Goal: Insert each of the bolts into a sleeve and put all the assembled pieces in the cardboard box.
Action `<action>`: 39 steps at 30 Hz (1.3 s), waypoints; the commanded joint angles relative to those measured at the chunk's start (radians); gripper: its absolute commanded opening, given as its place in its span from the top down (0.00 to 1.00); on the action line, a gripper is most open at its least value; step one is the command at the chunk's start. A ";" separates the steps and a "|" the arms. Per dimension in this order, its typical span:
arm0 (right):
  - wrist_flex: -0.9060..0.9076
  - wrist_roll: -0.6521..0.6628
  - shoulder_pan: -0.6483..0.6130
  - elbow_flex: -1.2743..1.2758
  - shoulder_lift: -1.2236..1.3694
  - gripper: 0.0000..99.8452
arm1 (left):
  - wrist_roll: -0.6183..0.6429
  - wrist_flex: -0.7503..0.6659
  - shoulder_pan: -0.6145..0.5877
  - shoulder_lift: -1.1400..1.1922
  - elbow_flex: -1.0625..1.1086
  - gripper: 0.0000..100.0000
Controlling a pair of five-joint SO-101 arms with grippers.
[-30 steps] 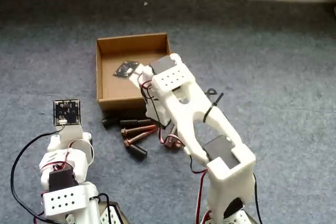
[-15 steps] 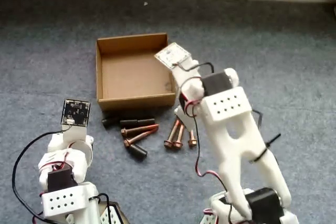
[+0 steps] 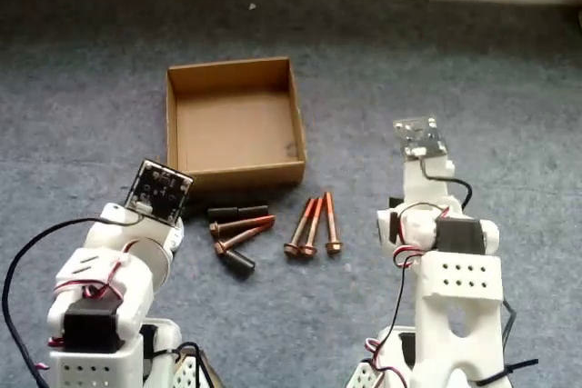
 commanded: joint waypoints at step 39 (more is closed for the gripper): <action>-0.410 -0.261 0.325 0.174 -0.030 0.99 | 0.692 -0.166 0.760 1.982 -1.139 0.73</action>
